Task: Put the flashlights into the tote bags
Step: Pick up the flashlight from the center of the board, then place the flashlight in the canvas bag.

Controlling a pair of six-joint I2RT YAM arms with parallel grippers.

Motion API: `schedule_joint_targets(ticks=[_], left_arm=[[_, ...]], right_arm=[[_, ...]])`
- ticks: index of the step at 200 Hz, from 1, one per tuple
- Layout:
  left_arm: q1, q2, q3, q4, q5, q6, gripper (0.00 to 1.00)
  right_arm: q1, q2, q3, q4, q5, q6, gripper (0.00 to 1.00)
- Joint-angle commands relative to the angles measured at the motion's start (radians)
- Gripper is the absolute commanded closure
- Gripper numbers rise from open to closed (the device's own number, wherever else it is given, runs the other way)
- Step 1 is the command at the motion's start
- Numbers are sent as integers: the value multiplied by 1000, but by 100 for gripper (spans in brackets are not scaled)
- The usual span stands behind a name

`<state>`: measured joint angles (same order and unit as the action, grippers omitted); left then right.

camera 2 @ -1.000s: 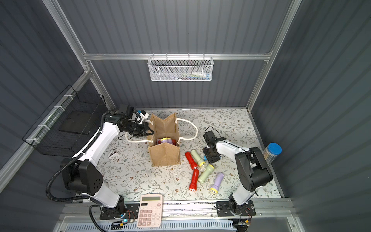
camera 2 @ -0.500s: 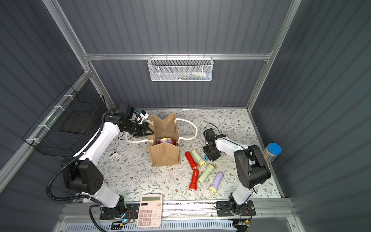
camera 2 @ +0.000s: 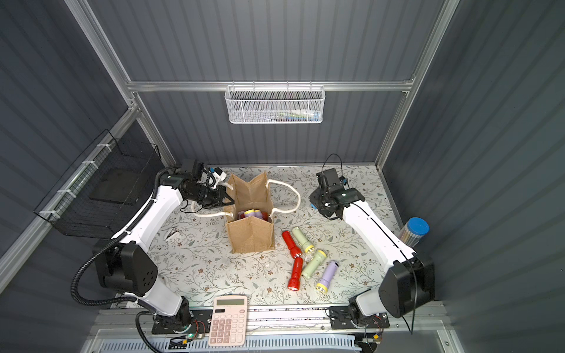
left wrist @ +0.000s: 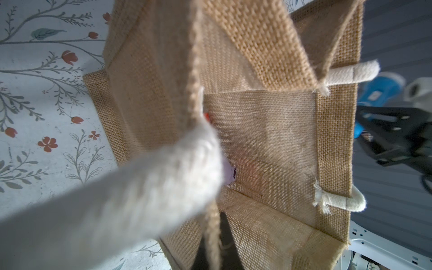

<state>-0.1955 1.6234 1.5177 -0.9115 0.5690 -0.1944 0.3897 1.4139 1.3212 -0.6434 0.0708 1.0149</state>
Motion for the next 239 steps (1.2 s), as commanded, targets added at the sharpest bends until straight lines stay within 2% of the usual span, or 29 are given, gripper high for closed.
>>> schedule_joint_targets(ticks=[1,28,58,114,121,149,239], left_arm=[[1,1,9,11,20,9,100],[1,-2,10,13,27,10,100],[1,-5,7,15,28,10,100],[1,-16,9,19,33,10,100],[1,-14,11,17,37,10,100],[2,-19,8,19,43,13,100],[2,-27,8,44,57,-13,100]], right_arm=[[34,-19,115,48,-22,-169,89],[82,34,261,43,-139,-264,87],[145,98,349,73,-254,-304,84],[246,249,541,85,-395,-356,85],[259,270,568,79,-445,-373,85],[303,347,655,20,-475,-432,85],[350,542,659,-89,-583,-522,85]])
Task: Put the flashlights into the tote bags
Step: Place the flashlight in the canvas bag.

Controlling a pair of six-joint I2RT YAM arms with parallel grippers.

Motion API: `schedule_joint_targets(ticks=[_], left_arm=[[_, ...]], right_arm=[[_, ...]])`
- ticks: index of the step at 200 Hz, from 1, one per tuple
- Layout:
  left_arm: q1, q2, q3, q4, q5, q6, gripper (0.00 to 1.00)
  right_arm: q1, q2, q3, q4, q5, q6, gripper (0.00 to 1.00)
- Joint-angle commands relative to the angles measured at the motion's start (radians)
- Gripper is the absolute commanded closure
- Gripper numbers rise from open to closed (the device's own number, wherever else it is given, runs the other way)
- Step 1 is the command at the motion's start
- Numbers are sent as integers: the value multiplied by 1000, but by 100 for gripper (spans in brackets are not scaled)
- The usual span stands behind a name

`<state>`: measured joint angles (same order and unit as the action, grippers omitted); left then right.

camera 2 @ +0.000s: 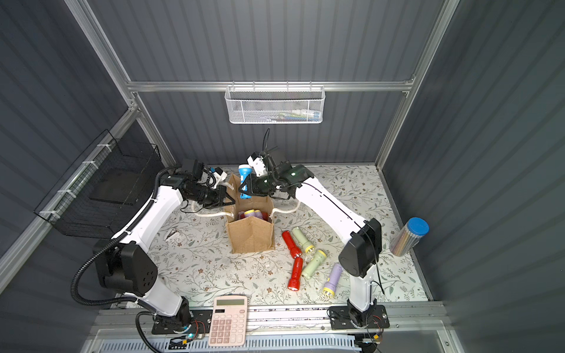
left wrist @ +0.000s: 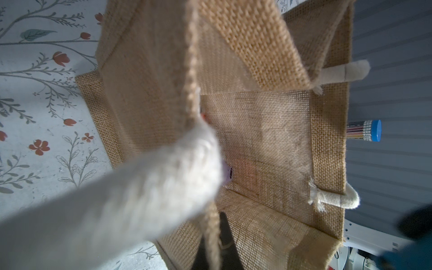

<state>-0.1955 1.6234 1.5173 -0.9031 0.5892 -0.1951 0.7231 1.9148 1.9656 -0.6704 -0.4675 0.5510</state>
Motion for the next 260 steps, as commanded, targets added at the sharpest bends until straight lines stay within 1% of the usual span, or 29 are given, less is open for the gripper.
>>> schedule_joint_targets(ticks=[1,34,52,71,73,78,108,143,160,171,185,224,239,247,260], left_arm=[[2,-28,9,36,38,-13,100],[2,-40,5,46,32,-22,100],[2,-40,5,40,33,-19,100],[2,-43,-2,47,31,-20,100],[2,-42,-3,47,31,-20,100],[2,-39,-2,47,33,-20,100],[3,-31,5,48,38,-22,100],[4,-37,2,49,33,-26,100],[4,-39,2,49,31,-26,100],[3,-42,4,49,28,-24,100],[5,-45,2,47,26,-24,100],[8,-43,3,44,24,-21,100],[10,-43,4,44,22,-20,100],[10,-42,4,43,22,-20,100],[9,-42,3,41,21,-20,100]], right_arm=[[17,44,15,-65,-45,-60,85],[24,84,-2,-140,-8,-98,84],[24,101,-6,-205,71,-115,84],[25,110,-22,-253,122,-134,84],[25,112,-25,-257,151,-135,84],[25,111,-35,-263,173,-135,84],[25,125,-82,-280,225,-129,82],[25,207,-29,-373,301,-129,78],[25,241,4,-401,317,-131,77],[25,253,14,-405,317,-130,74],[24,263,20,-396,314,-126,66],[21,282,36,-393,310,-111,58],[18,279,41,-381,288,-104,54],[16,276,42,-372,273,-98,48],[12,269,44,-352,229,-88,45]])
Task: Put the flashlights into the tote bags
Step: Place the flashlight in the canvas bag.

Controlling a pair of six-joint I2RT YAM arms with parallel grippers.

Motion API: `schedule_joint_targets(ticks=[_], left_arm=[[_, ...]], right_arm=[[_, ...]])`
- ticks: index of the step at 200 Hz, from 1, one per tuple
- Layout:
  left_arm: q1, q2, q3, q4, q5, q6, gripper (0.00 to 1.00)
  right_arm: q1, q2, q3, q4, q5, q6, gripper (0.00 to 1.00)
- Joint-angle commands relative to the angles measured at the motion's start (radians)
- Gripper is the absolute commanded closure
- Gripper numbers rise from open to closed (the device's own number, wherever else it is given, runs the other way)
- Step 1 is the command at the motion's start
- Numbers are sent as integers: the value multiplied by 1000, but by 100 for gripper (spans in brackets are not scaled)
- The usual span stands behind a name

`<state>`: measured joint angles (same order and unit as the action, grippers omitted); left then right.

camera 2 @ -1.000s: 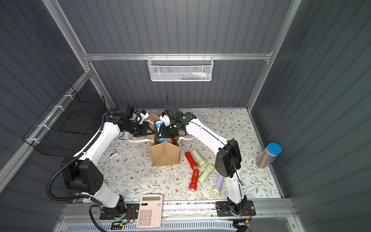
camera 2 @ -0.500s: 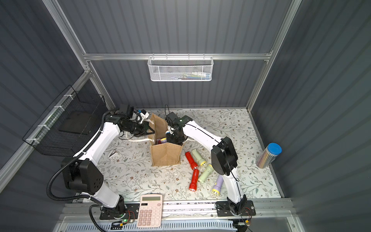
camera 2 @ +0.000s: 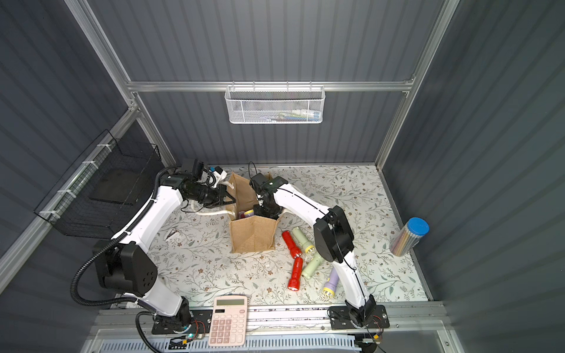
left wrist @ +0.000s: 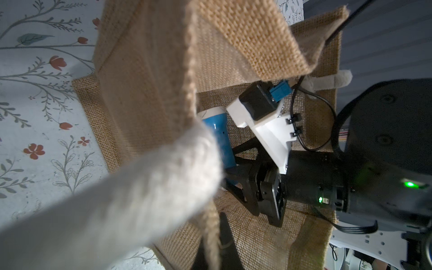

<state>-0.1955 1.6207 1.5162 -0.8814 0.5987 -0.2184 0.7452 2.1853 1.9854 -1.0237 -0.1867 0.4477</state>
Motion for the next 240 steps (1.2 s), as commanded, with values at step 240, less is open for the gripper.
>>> schedule_joint_targets(ticks=[240], left_arm=[[13,-56,0,19,23,8,100]], right_arm=[[-136,-876,-565,37,303,335,31]])
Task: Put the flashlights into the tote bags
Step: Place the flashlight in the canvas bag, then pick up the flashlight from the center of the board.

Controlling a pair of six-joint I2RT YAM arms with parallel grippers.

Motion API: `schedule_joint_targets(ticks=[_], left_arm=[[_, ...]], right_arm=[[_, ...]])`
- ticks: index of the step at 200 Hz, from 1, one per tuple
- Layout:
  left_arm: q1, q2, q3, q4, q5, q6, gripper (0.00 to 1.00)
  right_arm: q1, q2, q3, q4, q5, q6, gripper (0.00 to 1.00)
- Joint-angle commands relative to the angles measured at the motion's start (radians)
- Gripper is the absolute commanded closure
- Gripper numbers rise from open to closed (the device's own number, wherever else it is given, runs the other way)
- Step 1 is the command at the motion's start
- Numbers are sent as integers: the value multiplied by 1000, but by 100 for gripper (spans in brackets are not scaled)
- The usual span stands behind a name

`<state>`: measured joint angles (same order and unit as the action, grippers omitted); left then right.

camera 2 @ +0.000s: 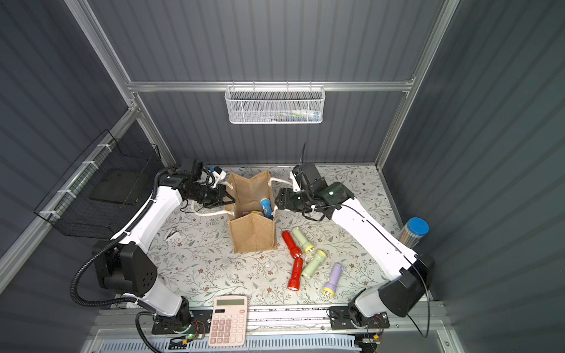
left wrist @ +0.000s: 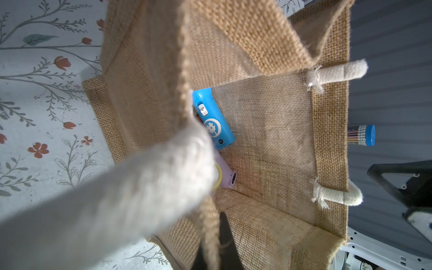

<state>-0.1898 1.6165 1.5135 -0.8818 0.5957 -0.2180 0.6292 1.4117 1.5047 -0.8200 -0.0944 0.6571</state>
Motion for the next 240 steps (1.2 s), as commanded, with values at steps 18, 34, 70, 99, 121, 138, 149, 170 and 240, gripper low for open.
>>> schedule_joint_targets(ticks=[18,34,70,99,121,138,149,170,240], left_arm=[[6,-55,1,22,24,7,100],[7,-58,3,21,24,7,100],[7,-60,4,22,27,6,100],[7,-52,6,23,32,3,100],[7,-50,7,23,33,3,100],[7,-50,8,21,30,3,100],[7,-50,7,20,28,3,100],[7,-49,5,20,25,3,100],[6,-37,9,11,16,8,100]], right_arm=[[-48,-197,-204,-243,242,217,31],[-80,-284,-327,-285,237,297,32],[-137,-452,-582,-333,207,410,33],[-185,-494,-737,-296,167,424,33],[-214,-475,-799,-224,135,403,34],[-234,-433,-815,-190,124,378,34],[-247,-399,-820,-180,119,362,34],[-263,-337,-833,-151,108,333,35],[-307,-244,-921,-66,62,312,37]])
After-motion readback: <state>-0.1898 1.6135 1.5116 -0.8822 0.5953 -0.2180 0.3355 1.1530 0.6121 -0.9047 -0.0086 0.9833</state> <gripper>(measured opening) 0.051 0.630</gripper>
